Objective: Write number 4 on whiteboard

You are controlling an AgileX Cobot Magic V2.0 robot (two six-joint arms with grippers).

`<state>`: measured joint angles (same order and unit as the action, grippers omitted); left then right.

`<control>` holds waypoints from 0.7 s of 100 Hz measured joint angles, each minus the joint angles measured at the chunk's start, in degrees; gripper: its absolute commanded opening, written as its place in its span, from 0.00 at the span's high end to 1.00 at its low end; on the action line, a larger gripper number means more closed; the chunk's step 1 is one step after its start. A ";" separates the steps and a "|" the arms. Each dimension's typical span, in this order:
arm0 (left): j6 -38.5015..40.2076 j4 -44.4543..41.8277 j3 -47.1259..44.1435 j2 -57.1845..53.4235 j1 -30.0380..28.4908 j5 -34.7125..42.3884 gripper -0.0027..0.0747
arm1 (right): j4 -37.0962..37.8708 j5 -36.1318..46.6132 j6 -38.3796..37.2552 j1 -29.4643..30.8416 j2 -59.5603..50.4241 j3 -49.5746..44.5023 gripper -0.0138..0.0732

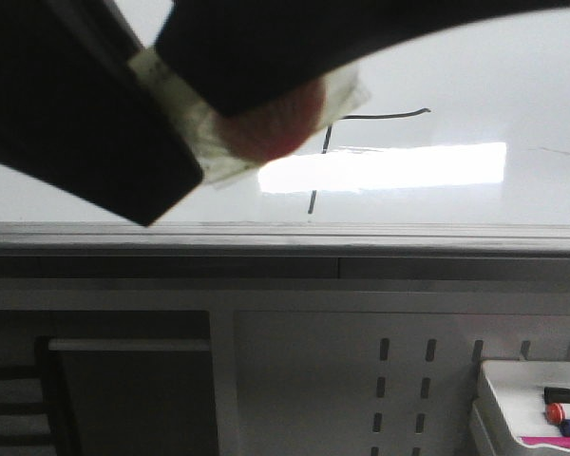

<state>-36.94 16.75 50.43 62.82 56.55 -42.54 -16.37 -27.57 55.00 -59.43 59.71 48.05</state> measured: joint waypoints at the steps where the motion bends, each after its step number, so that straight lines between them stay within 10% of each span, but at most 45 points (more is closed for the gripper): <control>1: 0.00 0.00 0.00 0.23 0.00 0.00 0.99 | 0.15 -0.09 0.00 0.00 0.13 0.00 0.92; 24: 0.00 0.22 -0.11 1.25 0.34 0.00 0.99 | 0.68 -1.49 0.00 0.00 0.46 0.00 0.89; 53: 0.24 -0.63 -0.23 1.49 0.34 0.25 0.99 | -0.44 -0.92 0.12 0.00 0.46 0.00 0.32; 70: 1.17 -1.62 -0.46 1.84 0.01 0.97 0.99 | -0.95 0.89 0.12 -0.05 -0.18 0.00 0.28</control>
<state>-35.77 15.12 49.97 64.66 56.56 -41.56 -17.32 -26.69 55.12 -59.48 59.53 48.05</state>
